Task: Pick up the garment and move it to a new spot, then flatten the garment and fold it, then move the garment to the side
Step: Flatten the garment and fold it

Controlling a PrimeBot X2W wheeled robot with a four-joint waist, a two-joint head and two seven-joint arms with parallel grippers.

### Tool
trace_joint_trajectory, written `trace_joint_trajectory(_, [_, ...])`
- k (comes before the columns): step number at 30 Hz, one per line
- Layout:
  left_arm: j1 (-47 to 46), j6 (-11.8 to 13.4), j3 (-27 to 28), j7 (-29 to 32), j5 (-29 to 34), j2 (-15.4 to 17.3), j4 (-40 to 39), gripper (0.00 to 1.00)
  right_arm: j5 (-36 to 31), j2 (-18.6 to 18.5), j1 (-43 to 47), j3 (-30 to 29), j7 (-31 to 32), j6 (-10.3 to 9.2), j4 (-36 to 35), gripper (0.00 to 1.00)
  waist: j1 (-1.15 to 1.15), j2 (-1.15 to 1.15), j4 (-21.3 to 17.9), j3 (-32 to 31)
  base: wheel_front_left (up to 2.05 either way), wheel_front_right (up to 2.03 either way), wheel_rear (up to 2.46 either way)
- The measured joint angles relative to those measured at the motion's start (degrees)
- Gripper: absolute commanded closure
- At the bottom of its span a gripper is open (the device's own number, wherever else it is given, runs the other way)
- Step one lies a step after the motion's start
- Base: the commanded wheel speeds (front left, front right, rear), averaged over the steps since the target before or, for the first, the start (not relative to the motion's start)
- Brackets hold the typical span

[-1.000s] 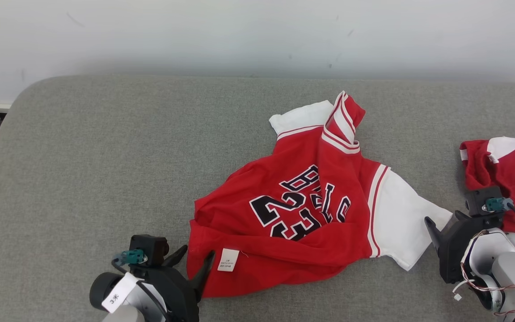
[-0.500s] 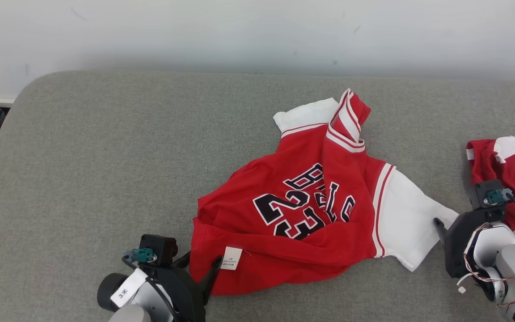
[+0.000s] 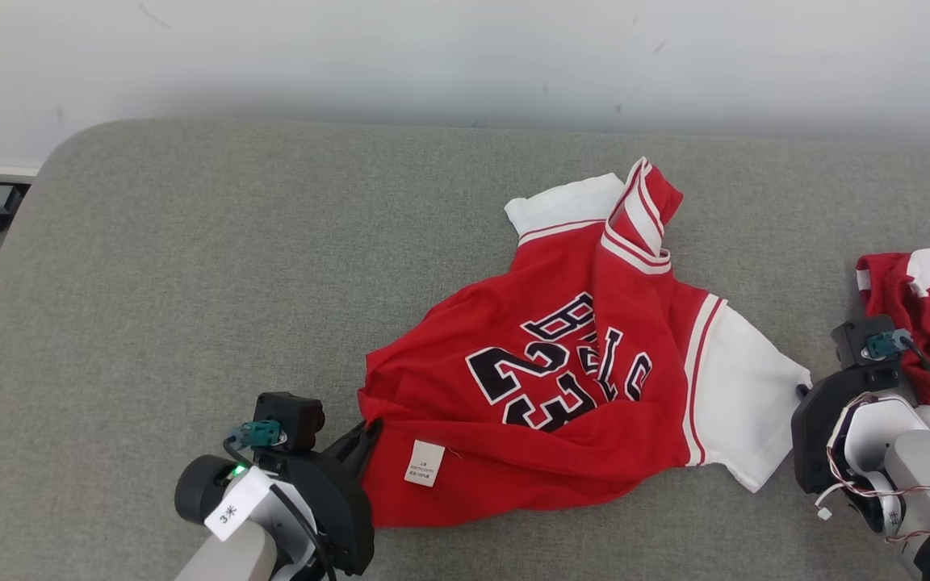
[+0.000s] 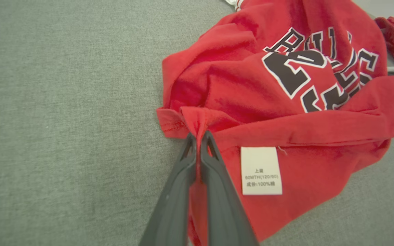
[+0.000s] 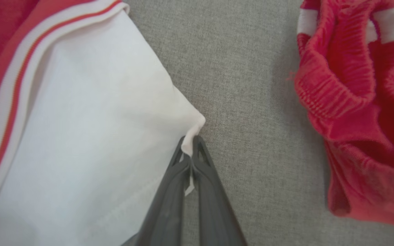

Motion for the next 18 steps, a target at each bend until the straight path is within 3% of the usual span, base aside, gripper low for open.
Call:
trace_joint_trajectory(10, [0.0,0.1,1.2,-1.5,-0.4,0.5,0.1,1.00,4.1,0.4,-0.1,-4.0,-2.7,2.18,-0.5,1.00,0.00,0.00,0.2,-1.8,0.00,0.00,0.00])
trace_joint_trajectory(18, [0.0,2.0,6.9,-4.6,-1.4,5.8,-4.3,1.00,7.5,0.1,-3.5,-8.1,-5.7,4.34,-5.2,1.00,0.00,0.00,0.2,-4.5,0.00,0.00,0.00])
